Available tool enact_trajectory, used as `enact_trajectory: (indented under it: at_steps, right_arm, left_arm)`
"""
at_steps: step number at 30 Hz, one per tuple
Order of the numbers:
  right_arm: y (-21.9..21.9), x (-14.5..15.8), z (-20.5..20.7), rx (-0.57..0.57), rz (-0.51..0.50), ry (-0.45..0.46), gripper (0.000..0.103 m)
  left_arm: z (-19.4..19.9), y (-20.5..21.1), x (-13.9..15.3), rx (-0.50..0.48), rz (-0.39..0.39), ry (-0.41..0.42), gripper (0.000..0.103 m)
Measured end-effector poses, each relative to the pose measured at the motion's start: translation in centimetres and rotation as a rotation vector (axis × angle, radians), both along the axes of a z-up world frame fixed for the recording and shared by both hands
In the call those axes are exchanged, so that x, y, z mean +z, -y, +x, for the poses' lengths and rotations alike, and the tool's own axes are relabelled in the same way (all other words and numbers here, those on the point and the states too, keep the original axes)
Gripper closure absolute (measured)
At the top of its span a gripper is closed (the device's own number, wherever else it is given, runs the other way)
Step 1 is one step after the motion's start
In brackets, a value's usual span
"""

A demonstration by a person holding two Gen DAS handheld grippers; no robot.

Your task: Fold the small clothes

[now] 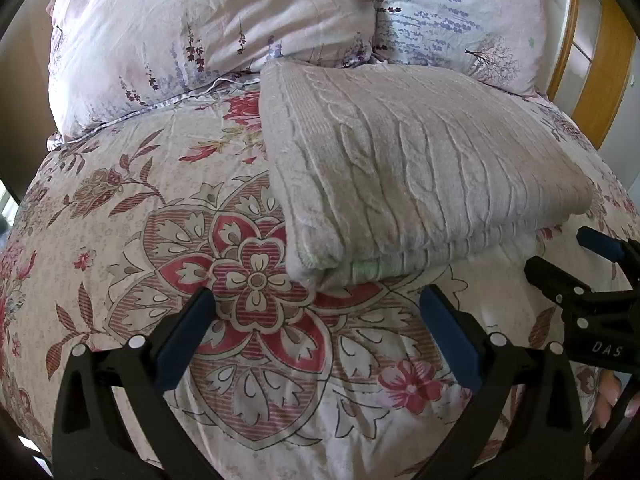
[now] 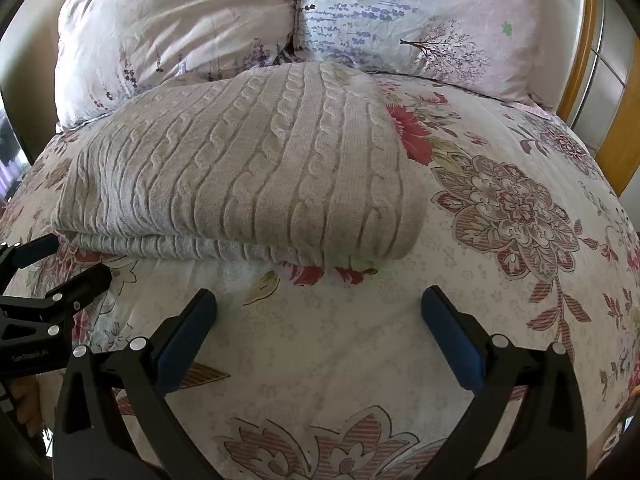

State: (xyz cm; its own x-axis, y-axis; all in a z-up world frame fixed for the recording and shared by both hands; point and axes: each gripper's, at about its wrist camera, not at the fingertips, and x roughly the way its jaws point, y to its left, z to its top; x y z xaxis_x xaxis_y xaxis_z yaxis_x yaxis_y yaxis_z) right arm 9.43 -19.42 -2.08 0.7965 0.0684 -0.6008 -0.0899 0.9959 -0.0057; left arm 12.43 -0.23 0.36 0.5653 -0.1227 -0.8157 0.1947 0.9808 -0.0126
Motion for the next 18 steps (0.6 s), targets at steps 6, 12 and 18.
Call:
enact_trajectory:
  at_steps: [6, 12, 18]
  right_arm:
    - [0.03, -0.02, -0.01, 0.002, 0.000, 0.000, 0.001]
    - [0.03, -0.02, -0.02, 0.002, -0.001, 0.000, 0.001]
    - [0.02, -0.02, -0.02, 0.002, 0.000, 0.000, 0.001]
  left_arm:
    - [0.03, -0.02, -0.01, -0.002, 0.000, 0.000, 0.002]
    - [0.02, -0.01, -0.02, -0.002, 0.000, 0.000, 0.002]
    - [0.01, 0.00, -0.02, -0.001, 0.000, 0.000, 0.002]
